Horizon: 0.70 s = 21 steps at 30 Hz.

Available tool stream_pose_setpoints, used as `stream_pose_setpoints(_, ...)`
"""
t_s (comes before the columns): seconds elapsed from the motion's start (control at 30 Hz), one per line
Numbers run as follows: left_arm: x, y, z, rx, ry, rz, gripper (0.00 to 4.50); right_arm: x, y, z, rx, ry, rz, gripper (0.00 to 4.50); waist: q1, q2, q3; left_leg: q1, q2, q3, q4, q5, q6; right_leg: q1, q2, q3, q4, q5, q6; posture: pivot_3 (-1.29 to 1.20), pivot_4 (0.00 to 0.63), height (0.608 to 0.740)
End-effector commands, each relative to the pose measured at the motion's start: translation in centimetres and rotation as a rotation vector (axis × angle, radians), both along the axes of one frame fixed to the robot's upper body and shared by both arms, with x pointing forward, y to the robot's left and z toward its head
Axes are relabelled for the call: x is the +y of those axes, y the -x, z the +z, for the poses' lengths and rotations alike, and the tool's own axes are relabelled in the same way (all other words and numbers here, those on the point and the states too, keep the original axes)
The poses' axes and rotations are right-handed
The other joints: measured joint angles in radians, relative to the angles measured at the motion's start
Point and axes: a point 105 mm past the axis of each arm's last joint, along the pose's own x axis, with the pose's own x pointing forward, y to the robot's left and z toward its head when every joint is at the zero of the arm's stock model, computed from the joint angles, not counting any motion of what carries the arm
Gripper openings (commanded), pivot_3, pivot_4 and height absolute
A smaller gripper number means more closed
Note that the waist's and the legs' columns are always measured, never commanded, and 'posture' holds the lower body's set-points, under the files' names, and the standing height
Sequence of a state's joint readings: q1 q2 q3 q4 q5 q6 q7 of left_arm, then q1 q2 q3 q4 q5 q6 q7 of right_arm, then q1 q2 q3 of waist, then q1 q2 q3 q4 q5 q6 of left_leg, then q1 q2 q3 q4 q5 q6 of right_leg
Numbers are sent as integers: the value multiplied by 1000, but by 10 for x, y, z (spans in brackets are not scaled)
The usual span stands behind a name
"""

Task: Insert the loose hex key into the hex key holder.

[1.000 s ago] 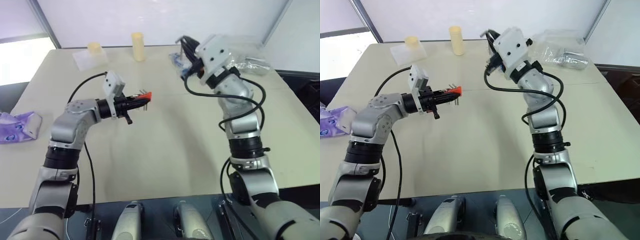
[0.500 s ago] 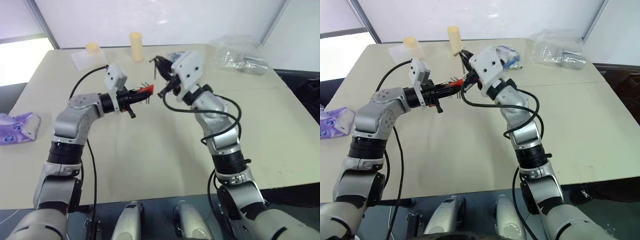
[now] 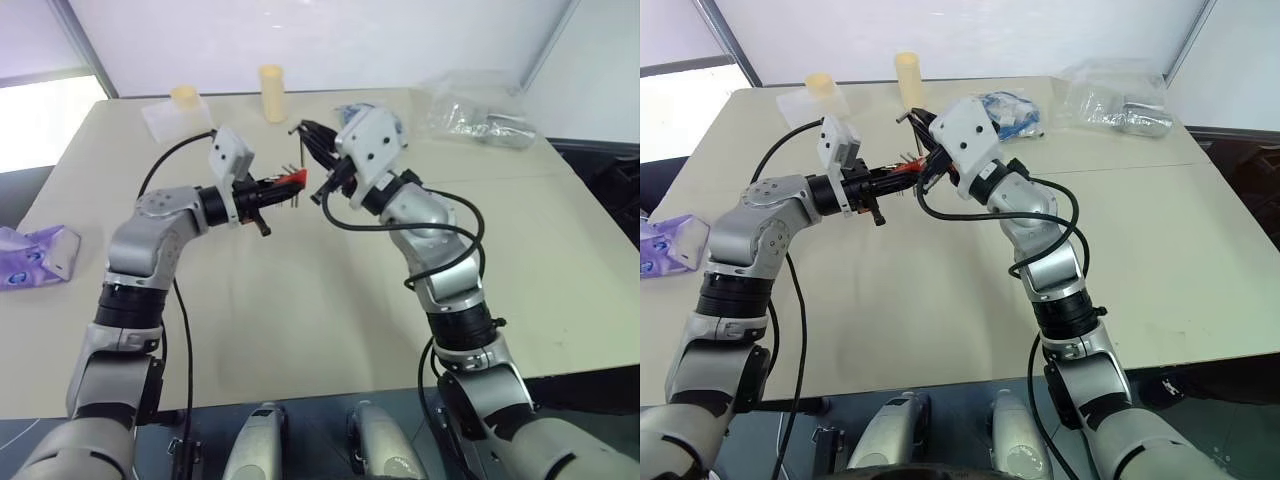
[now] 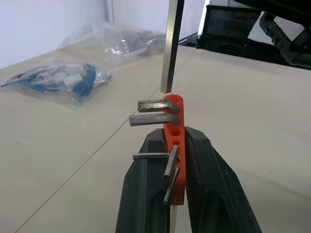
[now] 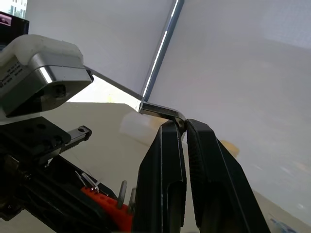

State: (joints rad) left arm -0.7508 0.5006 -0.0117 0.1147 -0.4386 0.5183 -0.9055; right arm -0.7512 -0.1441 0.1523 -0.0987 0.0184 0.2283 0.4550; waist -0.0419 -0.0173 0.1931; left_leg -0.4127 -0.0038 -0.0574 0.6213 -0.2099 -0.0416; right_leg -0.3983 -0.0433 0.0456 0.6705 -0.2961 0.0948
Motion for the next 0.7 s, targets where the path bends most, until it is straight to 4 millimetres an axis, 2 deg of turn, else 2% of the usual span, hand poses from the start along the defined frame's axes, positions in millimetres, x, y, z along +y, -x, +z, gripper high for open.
stream_pose_setpoints(0.03,5,-1,14,-64,1,17,0,-1,12,20,-69,-30,25,40,0,0,0,0,0,0,0,0,0,0,0,0,0,0,0,0,150,740)
stream_pose_setpoints(0.7,4,1,17,-80,7,9,0,5,8,10,-26,-17,36,40,0,0,0,0,0,0,0,0,0,0,0,0,0,0,0,0,150,740)
